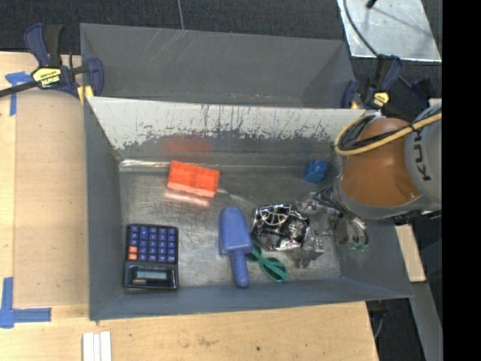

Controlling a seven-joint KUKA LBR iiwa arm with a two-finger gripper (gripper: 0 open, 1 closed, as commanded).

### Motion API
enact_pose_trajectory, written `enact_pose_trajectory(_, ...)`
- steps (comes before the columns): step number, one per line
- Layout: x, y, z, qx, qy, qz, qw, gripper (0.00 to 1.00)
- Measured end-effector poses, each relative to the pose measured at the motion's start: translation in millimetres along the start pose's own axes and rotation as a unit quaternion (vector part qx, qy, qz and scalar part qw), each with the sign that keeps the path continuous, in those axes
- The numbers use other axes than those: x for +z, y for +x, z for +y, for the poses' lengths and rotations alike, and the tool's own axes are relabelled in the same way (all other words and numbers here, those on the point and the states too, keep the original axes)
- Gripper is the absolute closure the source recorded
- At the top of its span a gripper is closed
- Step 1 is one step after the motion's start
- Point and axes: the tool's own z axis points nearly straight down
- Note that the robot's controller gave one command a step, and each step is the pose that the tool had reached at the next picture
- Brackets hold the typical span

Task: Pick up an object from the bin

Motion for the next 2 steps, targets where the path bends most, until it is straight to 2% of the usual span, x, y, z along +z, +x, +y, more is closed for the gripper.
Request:
enact_pose_trajectory(1, -52.4, -4.3, -0.6, 0.046, 0.0, 0.0012, 0.9989, 0.0)
enact_pose_trajectory(2, -40.4, -20.5, 26.7, 0.075, 0.0, -0.0015, 0.9972, 0.0)
